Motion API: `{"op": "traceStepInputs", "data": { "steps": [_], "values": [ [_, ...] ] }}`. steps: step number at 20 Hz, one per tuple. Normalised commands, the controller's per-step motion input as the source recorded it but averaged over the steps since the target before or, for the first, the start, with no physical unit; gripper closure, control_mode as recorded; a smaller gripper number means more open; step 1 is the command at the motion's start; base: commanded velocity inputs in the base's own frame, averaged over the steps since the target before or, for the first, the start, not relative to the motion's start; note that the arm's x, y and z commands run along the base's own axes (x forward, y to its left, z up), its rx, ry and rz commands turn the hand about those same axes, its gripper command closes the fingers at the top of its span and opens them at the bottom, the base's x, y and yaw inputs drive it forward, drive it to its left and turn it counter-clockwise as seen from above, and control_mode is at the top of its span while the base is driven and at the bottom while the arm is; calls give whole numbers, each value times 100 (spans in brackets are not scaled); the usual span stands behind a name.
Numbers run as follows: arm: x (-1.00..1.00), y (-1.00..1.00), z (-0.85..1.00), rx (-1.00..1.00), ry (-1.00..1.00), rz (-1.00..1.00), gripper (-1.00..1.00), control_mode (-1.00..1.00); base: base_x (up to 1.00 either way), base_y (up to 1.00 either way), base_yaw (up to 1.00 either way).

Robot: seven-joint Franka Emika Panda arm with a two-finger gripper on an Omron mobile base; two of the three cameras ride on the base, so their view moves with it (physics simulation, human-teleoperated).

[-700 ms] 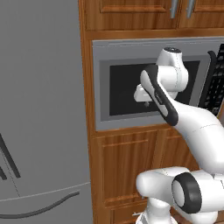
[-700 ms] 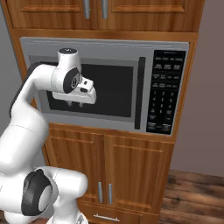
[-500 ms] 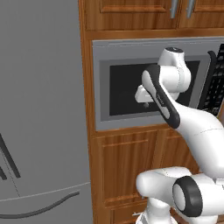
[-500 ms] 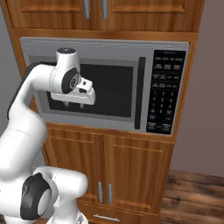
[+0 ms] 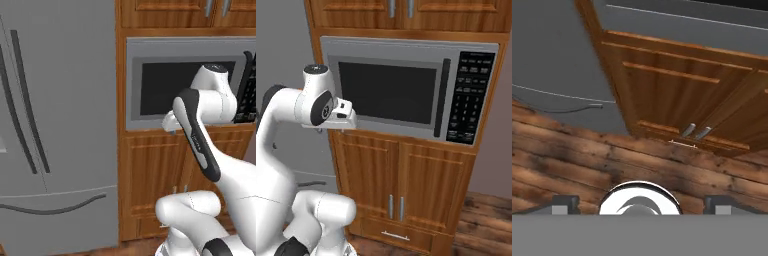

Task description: Navigate to the toaster.

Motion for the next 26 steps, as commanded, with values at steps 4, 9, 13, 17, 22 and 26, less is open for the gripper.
{"op": "traceStepInputs", "data": {
  "steps": [4, 9, 13, 17, 22, 26],
  "values": [
    [0, 0, 0, 0, 0, 0, -100, 100, -84, 51, 63],
    [0, 0, 0, 0, 0, 0, -100, 100, -56, 34, 80],
    [0, 0, 0, 0, 0, 0, -100, 100, -38, 11, 87],
    [0, 0, 0, 0, 0, 0, -100, 100, -6, 0, 71],
    [0, 0, 0, 0, 0, 0, -100, 100, -1, 0, 37],
    [0, 0, 0, 0, 0, 0, -100, 100, 0, -4, 1]
  ]
}}
